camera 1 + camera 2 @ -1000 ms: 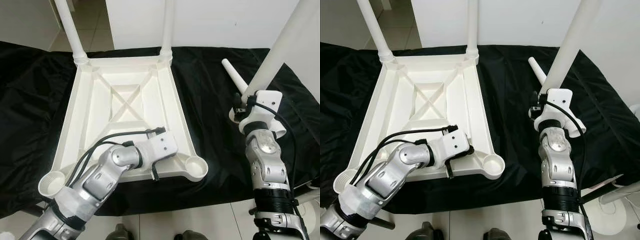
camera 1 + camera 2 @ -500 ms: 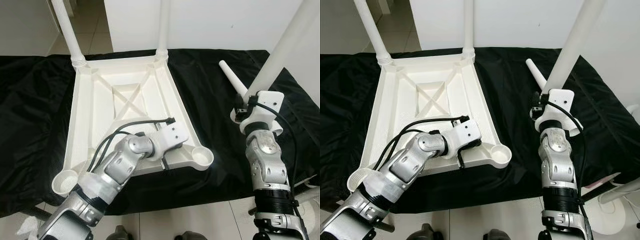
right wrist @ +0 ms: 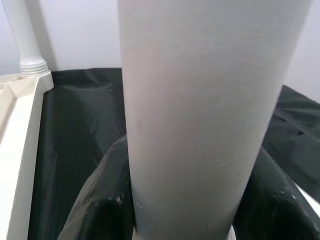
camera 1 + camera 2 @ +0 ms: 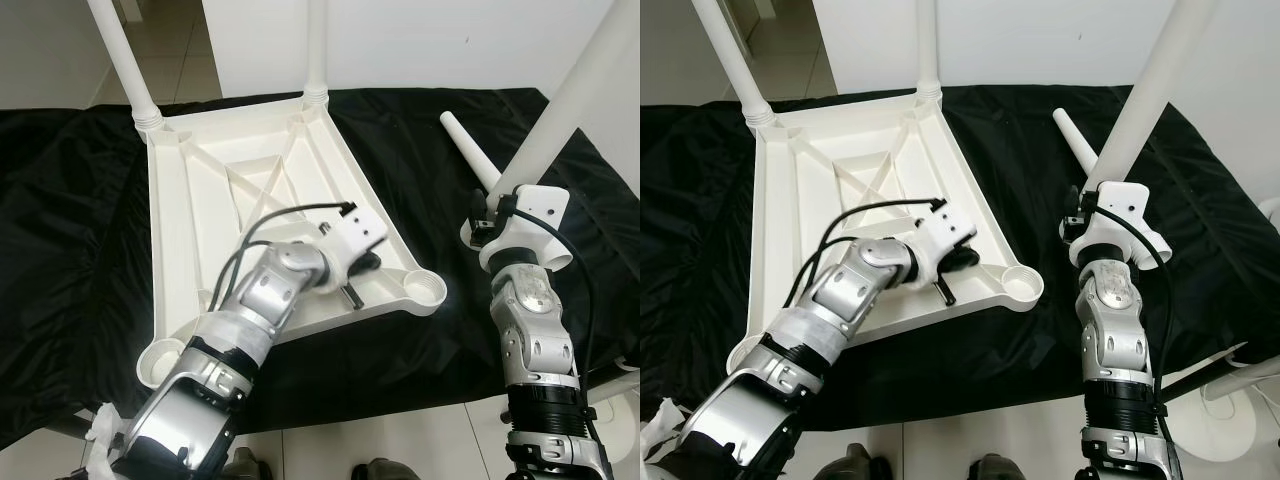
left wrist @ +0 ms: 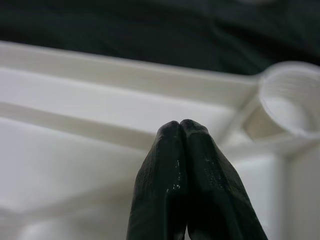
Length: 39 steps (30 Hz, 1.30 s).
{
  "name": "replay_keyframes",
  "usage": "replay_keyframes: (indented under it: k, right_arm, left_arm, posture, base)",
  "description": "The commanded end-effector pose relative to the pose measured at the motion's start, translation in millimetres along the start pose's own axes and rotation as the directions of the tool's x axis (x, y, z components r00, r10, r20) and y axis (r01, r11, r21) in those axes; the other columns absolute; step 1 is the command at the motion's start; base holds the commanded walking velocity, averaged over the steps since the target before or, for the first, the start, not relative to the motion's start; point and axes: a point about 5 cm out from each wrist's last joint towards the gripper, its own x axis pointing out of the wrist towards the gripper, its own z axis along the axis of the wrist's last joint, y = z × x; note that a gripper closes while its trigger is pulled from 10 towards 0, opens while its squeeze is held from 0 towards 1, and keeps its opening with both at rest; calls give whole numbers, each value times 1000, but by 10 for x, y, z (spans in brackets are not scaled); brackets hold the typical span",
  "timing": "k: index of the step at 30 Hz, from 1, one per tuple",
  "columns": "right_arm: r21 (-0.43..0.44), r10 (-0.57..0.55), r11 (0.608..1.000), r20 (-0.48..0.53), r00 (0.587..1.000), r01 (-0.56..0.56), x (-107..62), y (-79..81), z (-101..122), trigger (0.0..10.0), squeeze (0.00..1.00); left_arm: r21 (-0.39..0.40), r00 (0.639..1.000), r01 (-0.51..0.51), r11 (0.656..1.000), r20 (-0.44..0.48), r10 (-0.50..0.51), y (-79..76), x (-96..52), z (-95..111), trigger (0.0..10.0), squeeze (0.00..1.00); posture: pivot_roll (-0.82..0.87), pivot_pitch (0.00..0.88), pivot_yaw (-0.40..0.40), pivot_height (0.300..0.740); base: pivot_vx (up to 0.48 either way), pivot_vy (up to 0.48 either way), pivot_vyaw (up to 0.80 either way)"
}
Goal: Building children table
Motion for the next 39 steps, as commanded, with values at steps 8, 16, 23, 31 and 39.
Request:
replay_keyframes:
  k: [8,16,23,31,39]
  right_arm:
    - [32,44,999,11,999,-44,-40,115,17,10000,0]
    - [34,76,997,14,997,-76,-49,170,23,10000,0]
    - [21,89,996,11,996,-89,-26,152,23,10000,0]
    - [11,99,995,10,995,-99,-15,146,29,10000,0]
    - [-3,105,994,12,994,-105,-14,133,44,10000,0]
  left_arm:
    - [-69,910,-307,949,269,314,231,-370,342,10000,0]
    - [90,935,-50,995,355,15,-18,-751,289,10000,0]
    - [173,962,151,973,201,-185,-262,-883,-4,10000,0]
    - [211,972,191,959,97,-215,-351,-873,-175,10000,0]
    - [230,989,106,967,-129,-78,-347,-680,-548,10000,0]
  posture:
    - [-113,90,52,740]
    - [-98,84,33,740]
    - [-91,82,16,740]
    - [-93,82,7,740]
    - [-96,83,5,740]
  base:
    - [0,0,0]
    - [0,0,0]
    - [0,0,0]
    - [0,0,0]
    - [0,0,0]
